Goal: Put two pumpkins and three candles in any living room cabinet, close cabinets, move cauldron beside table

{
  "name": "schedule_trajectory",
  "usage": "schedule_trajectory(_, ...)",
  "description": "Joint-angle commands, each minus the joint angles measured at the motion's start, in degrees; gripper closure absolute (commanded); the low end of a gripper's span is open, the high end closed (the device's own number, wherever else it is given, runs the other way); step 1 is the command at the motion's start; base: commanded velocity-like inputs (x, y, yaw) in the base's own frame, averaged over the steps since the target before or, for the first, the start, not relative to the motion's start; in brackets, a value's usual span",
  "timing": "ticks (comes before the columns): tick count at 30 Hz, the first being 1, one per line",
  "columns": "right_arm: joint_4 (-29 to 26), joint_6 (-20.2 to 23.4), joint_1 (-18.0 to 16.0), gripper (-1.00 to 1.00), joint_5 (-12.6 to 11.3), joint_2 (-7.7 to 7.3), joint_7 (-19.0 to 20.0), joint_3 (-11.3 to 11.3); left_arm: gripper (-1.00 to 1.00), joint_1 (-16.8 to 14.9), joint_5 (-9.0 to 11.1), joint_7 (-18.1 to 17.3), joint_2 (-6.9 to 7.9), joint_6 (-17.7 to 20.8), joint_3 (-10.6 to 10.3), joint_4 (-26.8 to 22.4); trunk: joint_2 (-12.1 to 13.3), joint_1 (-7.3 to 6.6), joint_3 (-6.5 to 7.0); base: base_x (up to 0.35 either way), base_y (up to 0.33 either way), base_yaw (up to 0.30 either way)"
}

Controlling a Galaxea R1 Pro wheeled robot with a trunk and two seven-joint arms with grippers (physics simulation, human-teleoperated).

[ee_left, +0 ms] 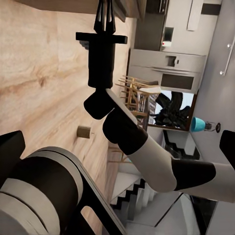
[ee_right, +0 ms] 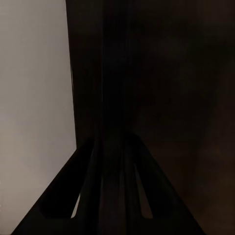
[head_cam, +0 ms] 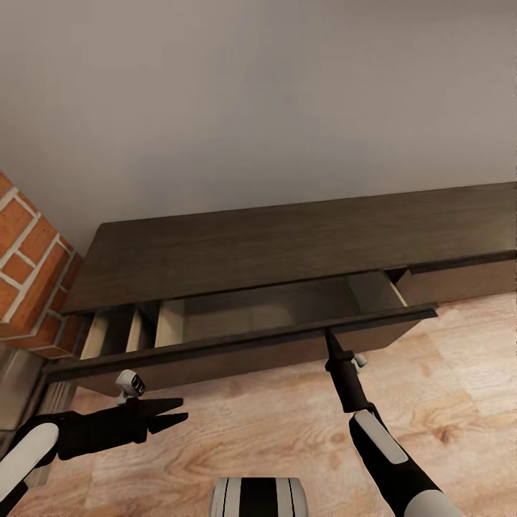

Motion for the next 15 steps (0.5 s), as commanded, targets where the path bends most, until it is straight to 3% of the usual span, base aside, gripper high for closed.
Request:
schedule_trajectory(1, 0.1, -0.1, 0.0, 1.0, -0.2, -0.07, 0.3, 3.2, -1.0, -0.1, 0.0, -0.2, 0.02, 0.2, -0.1, 0.0, 0.0, -0.02, -0.04, -0.114, 0.0, 0.0)
schedule_trajectory(15, 0.1, -0.1, 0.0, 1.0, -0.2, -0.07, 0.3, 3.2, -1.0, -0.1, 0.0, -0.2, 0.05, 0.2, -0.1, 0.0, 0.0, -0.02, -0.04, -0.107, 0.0, 0.0)
